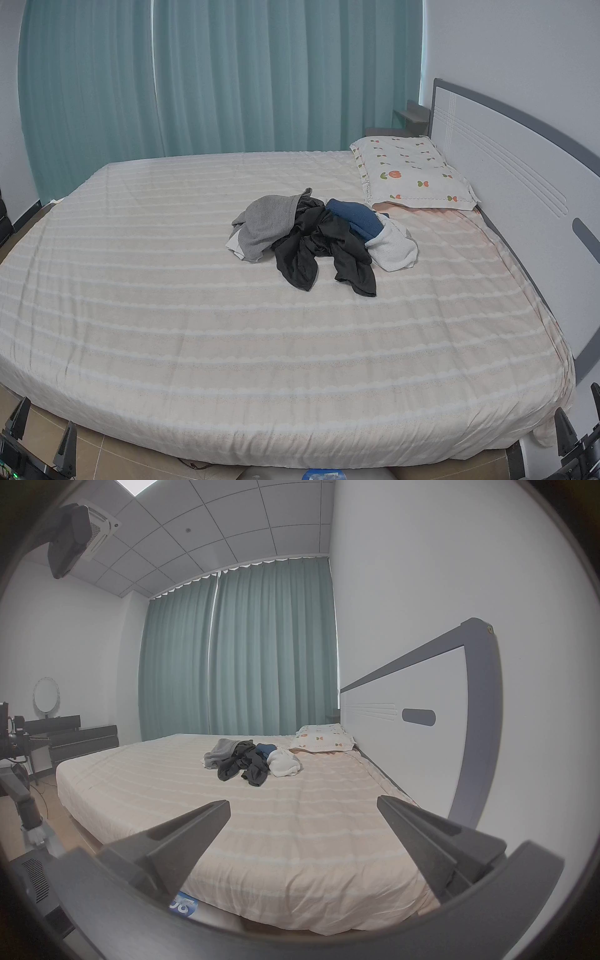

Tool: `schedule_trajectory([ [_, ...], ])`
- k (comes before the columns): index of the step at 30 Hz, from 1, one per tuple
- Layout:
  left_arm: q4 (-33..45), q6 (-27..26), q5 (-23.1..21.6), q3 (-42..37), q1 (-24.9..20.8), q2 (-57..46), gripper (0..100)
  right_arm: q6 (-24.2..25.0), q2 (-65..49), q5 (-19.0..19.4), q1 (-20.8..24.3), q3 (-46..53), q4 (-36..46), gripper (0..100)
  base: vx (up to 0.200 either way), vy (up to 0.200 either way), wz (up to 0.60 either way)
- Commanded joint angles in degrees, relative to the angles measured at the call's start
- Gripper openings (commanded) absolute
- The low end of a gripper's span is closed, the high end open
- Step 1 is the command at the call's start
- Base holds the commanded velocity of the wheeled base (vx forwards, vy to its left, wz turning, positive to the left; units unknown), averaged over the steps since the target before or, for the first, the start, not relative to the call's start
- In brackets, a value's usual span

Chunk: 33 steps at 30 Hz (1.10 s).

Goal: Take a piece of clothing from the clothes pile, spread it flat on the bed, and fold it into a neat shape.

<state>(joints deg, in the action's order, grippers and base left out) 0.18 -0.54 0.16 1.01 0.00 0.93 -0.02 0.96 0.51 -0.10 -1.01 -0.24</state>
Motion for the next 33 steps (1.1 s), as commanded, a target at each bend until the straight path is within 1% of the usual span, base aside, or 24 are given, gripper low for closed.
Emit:
schedule_trajectory([
  [1, -0.01, 0.01, 0.02, -0.92, 0.00, -0.93, 100, 1.17, 3.17, 1.51, 0.27, -11.03, 0.86, 100, 0.000, 0.000, 0.00],
  [3, -0.01, 0.01, 0.02, -0.92, 0.00, -0.93, 100, 0.46, 5.89, 2.48, 0.19, -12.87, 2.53, 100, 0.000, 0.000, 0.00],
  [5, -0.01, 0.01, 0.02, -0.92, 0.00, -0.93, 100, -2.17, 8.79, 4.67, -0.08, -13.05, 3.76, 100, 0.000, 0.000, 0.00],
  [6, -0.01, 0.01, 0.02, -0.92, 0.00, -0.93, 100, -2.70, 10.37, 5.38, -0.25, -12.61, 3.76, 100, 0.000, 0.000, 0.00],
  [8, -0.01, 0.01, 0.02, -0.92, 0.00, -0.93, 100, -2.70, 10.37, 5.38, -0.25, -12.61, 3.76, 100, 0.000, 0.000, 0.00],
  [9, -0.01, 0.01, 0.02, -0.92, 0.00, -0.93, 100, -1.38, 19.60, 7.05, 0.54, -11.73, 3.06, 100, 0.000, 0.000, 0.00],
  [10, -0.01, 0.01, 0.02, -0.92, 0.00, -0.93, 100, -0.33, 22.15, 7.31, 0.71, -11.73, 2.79, 100, 0.000, 0.000, 0.00],
  [11, -0.01, 0.01, 0.02, -0.92, 0.00, -0.93, 100, 2.05, 26.63, 7.93, 1.24, -12.26, 2.53, 100, 0.000, 0.000, 0.00],
  [12, -0.01, 0.01, 0.02, -0.92, 0.00, -0.93, 100, 2.05, 26.63, 7.93, 1.24, -12.26, 2.53, 100, 0.000, 0.000, 0.00],
  [13, -0.01, 0.01, 0.02, -0.92, 0.00, -0.93, 100, 3.63, 34.28, 9.07, 2.38, -13.23, 0.86, 100, 0.000, 0.000, 0.00],
  [14, -0.01, 0.01, 0.02, -0.92, 0.00, -0.93, 100, 3.63, 34.90, 9.16, 2.47, -13.31, 0.68, 100, 0.000, 0.000, 0.00],
  [15, -0.01, 0.01, 0.02, -0.92, 0.00, -0.93, 100, 4.16, 41.84, 9.42, 3.61, -14.46, -2.57, 100, 0.000, 0.000, 0.00],
  [19, -0.01, 0.01, 0.02, -0.92, 0.00, -0.93, 100, 4.95, 60.91, 9.33, 5.28, -18.06, -11.80, 100, 0.000, 0.000, 0.00],
  [21, -0.01, 0.01, 0.02, -0.92, 0.00, -0.93, 100, 5.65, 67.33, 9.33, 5.72, -19.64, -14.87, 100, 0.000, 0.000, 0.00],
  [24, -0.01, 0.01, 0.02, -0.92, 0.00, -0.93, 100, 7.41, 82.62, 8.45, 7.57, -24.30, -23.40, 100, 0.000, 0.000, 0.00],
  [25, -0.01, 0.01, 0.02, -0.92, 0.00, -0.93, 100, 8.02, 86.75, 7.93, 8.01, -25.97, -25.95, 100, 0.000, 0.000, 0.00],
  [26, -0.01, 0.01, 0.02, -0.92, 0.00, -0.93, 100, 8.29, 88.51, 7.66, 8.27, -26.76, -26.91, 100, 0.000, 0.000, 0.00],
  [28, -0.01, 0.01, 0.02, -0.92, 0.00, -0.93, 100, 10.04, 98.44, 4.67, 9.85, -32.39, -31.66, 100, 0.000, 0.000, 0.00],
  [29, -0.01, 0.01, 0.02, -0.92, 0.00, -0.93, 100, 10.83, 102.04, 3.09, 10.29, -34.67, -32.80, 100, 0.000, 0.000, 0.00],
  [30, -0.01, 0.01, 0.02, -0.92, 0.00, -0.93, 100, 10.83, 102.04, 3.09, 10.29, -34.67, -32.80, 100, 0.000, 0.000, 0.00],
  [31, -0.01, 0.01, 0.02, -0.92, 0.00, -0.93, 100, 12.86, 108.55, 0.02, 11.44, -39.15, -34.47, 100, 0.000, 0.000, 0.00],
  [33, -0.01, 0.01, 0.02, -0.92, 0.00, -0.93, 100, 15.58, 114.96, -2.09, 12.49, -44.25, -36.14, 100, 0.000, 0.000, 0.00],
])
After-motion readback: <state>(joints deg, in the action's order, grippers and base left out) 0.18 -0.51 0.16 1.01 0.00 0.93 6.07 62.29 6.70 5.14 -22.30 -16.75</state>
